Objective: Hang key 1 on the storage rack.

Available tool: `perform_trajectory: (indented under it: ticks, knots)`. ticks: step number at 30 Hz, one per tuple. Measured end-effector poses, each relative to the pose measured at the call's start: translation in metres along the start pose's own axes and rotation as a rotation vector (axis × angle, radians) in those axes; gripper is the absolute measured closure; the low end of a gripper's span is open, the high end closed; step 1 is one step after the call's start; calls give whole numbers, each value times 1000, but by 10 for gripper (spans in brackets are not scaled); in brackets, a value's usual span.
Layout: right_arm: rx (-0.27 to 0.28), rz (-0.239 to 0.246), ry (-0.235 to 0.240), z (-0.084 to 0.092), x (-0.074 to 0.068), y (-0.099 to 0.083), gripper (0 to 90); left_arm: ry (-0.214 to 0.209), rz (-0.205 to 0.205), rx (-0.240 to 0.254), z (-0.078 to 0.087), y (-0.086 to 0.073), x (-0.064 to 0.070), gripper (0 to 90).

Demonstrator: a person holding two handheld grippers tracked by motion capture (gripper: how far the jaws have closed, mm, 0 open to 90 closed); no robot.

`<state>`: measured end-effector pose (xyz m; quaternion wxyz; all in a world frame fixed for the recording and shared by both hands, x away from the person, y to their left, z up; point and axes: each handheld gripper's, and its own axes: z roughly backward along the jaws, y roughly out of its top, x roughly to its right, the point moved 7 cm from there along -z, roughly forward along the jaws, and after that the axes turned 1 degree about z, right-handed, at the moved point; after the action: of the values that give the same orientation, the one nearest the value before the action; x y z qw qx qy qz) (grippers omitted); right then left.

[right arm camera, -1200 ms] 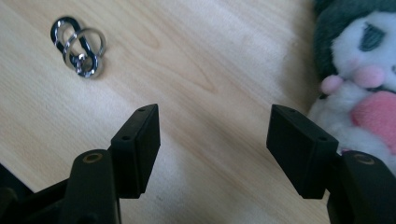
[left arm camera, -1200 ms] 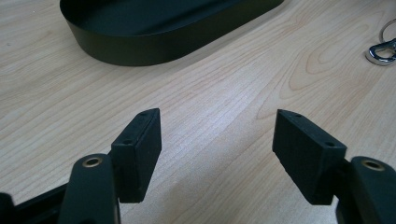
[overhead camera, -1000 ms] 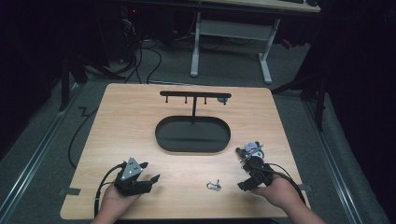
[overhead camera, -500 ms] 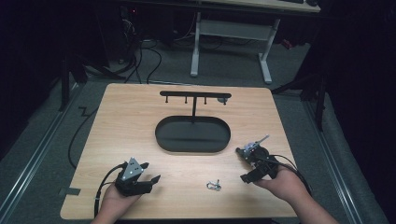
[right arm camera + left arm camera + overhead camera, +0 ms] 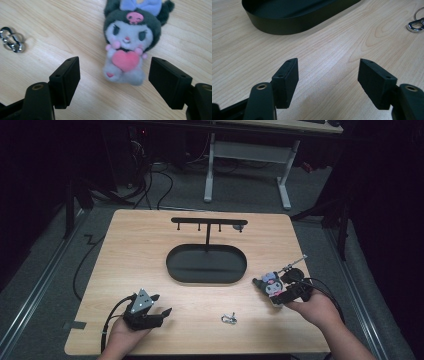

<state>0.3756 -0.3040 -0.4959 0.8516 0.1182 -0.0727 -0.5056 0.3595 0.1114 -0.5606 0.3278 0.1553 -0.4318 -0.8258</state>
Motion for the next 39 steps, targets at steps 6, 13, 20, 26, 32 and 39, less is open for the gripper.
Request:
perform_trajectory:
  ticks: [6, 13, 20, 26, 32, 39]
  knots:
    - [-15, -43, 11, -7, 8, -5, 222, -2, -2, -1, 0, 0, 0, 337]
    - [-37, -46, 5, -22, 10, -9, 227, -4, -8, -5, -1, -1, 1, 336]
    - [-62, -58, 21, -40, 12, -10, 249, -6, -15, -9, -1, -1, 2, 337]
    - [-72, -45, -4, -52, 14, -13, 297, -7, -20, -11, -2, -1, 2, 337]
    - [-57, -82, 7, -58, 16, -15, 382, -9, -23, -11, -2, -1, 3, 337]
    - [-32, -42, -10, -55, 14, -14, 472, -11, -28, -16, -3, -2, 4, 337]
